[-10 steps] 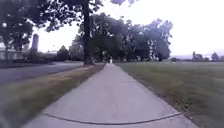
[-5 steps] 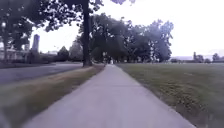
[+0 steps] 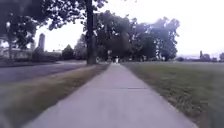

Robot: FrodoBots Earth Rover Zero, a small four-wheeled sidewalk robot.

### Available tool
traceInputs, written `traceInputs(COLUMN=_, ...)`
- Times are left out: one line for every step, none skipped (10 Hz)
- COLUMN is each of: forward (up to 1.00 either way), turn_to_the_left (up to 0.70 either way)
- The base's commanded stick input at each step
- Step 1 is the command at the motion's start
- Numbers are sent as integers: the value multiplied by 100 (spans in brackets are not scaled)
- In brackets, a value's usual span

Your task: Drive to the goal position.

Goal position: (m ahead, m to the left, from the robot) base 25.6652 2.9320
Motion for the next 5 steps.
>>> traceInputs(forward=70, turn_to_the_left=0)
traceInputs(forward=70, turn_to_the_left=0)
traceInputs(forward=70, turn_to_the_left=0)
traceInputs(forward=70, turn_to_the_left=0)
traceInputs(forward=70, turn_to_the_left=0)
